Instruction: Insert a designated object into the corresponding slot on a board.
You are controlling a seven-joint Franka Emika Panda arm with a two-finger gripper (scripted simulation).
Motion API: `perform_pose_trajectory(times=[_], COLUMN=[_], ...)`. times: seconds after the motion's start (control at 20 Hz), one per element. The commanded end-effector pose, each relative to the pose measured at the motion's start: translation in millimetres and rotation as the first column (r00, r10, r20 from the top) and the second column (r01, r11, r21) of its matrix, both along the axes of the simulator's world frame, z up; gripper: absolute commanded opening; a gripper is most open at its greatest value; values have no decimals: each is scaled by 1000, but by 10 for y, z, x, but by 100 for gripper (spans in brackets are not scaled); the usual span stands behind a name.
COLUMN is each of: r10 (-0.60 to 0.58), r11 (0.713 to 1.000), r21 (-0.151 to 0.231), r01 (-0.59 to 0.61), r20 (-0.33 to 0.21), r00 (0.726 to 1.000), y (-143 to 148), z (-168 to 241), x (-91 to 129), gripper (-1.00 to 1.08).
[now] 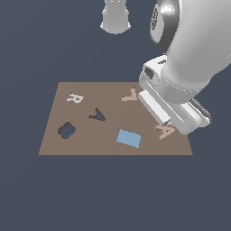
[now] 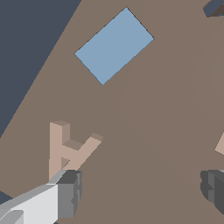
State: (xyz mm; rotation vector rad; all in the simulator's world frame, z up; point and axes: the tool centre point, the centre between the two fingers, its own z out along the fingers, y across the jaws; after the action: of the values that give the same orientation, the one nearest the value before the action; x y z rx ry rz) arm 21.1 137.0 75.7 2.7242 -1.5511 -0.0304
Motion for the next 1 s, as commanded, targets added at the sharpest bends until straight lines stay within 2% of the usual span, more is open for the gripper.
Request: perform_pose_trajectory(times=[0.0, 0.5, 0.95], r10=[-74, -278, -356], r11=[997, 961, 934], r21=[-1, -3, -4], r01=[74, 278, 356], r20=[4, 16, 20], r00=[997, 960, 934], y=[79, 262, 305], z=[-51, -199, -254], x=[92, 396, 533], gripper=[100, 100, 100])
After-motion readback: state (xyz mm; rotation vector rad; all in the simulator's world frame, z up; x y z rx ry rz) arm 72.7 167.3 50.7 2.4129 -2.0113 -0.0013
